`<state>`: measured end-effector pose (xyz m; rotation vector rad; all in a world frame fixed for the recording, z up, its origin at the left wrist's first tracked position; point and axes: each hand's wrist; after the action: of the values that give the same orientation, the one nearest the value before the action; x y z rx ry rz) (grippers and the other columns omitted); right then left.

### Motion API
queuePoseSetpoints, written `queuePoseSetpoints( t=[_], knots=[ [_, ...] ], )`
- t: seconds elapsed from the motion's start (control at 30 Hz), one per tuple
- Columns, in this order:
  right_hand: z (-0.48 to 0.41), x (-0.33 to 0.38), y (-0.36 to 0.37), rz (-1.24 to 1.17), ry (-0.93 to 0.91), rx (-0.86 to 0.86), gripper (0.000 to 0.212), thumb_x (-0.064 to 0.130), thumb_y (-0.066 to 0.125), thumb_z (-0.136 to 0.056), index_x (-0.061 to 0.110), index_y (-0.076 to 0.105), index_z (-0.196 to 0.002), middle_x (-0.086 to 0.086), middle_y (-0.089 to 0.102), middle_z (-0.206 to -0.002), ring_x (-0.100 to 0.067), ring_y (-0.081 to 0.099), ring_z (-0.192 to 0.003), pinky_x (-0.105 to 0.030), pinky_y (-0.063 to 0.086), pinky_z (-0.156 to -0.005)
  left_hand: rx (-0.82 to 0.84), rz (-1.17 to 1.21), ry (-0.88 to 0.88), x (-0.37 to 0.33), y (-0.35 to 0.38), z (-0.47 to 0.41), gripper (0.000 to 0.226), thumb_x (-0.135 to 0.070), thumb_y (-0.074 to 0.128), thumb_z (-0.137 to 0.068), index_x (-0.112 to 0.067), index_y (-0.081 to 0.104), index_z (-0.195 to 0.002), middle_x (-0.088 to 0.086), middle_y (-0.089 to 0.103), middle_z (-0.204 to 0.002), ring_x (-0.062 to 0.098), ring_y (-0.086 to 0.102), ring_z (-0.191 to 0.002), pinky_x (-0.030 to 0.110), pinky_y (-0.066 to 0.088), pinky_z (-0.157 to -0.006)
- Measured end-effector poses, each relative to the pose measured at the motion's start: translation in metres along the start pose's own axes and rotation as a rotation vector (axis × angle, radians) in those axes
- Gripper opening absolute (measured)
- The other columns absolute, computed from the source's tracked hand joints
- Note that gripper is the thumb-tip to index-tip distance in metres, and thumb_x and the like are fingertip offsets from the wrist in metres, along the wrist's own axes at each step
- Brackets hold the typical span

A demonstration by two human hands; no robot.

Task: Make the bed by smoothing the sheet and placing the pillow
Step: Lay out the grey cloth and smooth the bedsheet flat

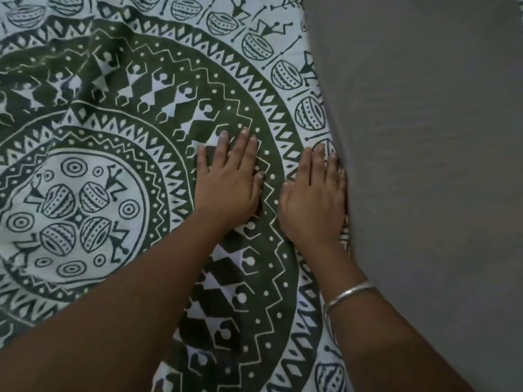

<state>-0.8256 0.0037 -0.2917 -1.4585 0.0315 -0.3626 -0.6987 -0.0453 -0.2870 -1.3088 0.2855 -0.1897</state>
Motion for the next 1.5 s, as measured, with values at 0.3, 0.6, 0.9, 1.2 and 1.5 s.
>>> queuePoseSetpoints(
  t=[0.3,0.6,0.9,1.2,1.5],
  knots=[
    [0.028,0.001,-0.003,-0.158,-0.355,0.081,0.059,0.039,0.023,-0.093,0.015,0.035,-0.147,-0.009,0.028,-0.155,-0.027,0.018,-0.145,-0.047,0.01,-0.118,-0.007,-0.056,0.093,0.051,0.006,0.04,0.068,-0.058,-0.003,-0.088,-0.028,-0.005,-0.149,-0.005,-0.008,-0.157,0.022,-0.01,-0.145,0.054,-0.008,-0.113],
    [0.055,0.035,0.009,0.07,-0.21,0.154,0.069,0.044,0.027,-0.096,0.014,0.003,-0.153,-0.016,-0.003,-0.16,-0.033,-0.008,-0.147,-0.053,-0.005,-0.117,-0.024,-0.085,0.131,0.036,-0.008,0.056,0.061,-0.034,0.019,-0.093,-0.019,0.007,-0.151,0.004,0.002,-0.16,0.028,0.001,-0.146,0.061,-0.003,-0.112],
    [0.085,0.006,0.001,0.035,-0.085,0.111,0.068,0.048,0.028,-0.098,0.015,0.005,-0.153,-0.015,0.001,-0.16,-0.033,-0.003,-0.147,-0.048,-0.006,-0.116,0.003,-0.042,-0.024,0.062,0.012,0.108,0.062,-0.038,0.02,-0.094,-0.022,0.003,-0.151,-0.001,-0.001,-0.159,0.022,-0.003,-0.146,0.056,-0.007,-0.113],
    [0.098,0.036,0.0,0.091,-0.403,0.266,0.069,0.054,0.025,-0.097,0.024,-0.001,-0.153,-0.009,-0.008,-0.16,-0.03,-0.011,-0.147,-0.053,-0.008,-0.116,0.094,-0.074,-0.005,0.072,0.019,0.16,0.067,-0.054,0.005,-0.09,-0.026,-0.003,-0.15,-0.008,-0.009,-0.157,0.018,-0.01,-0.145,0.054,-0.007,-0.114],
    [0.102,0.083,0.017,0.148,-0.278,0.231,0.068,0.047,0.022,-0.098,0.015,-0.003,-0.153,-0.021,-0.01,-0.158,-0.041,-0.013,-0.144,-0.058,-0.009,-0.113,0.078,-0.071,0.069,0.07,0.019,0.156,0.069,-0.051,-0.002,-0.085,-0.026,-0.012,-0.148,-0.007,-0.015,-0.157,0.017,-0.013,-0.145,0.053,-0.01,-0.113]
  ],
)
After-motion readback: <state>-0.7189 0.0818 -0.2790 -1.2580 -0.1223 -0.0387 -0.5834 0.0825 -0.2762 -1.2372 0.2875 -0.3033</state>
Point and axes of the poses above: each hand's wrist, its own z-axis away from the middle knuckle, its own y-axis out of the palm, x = y × z
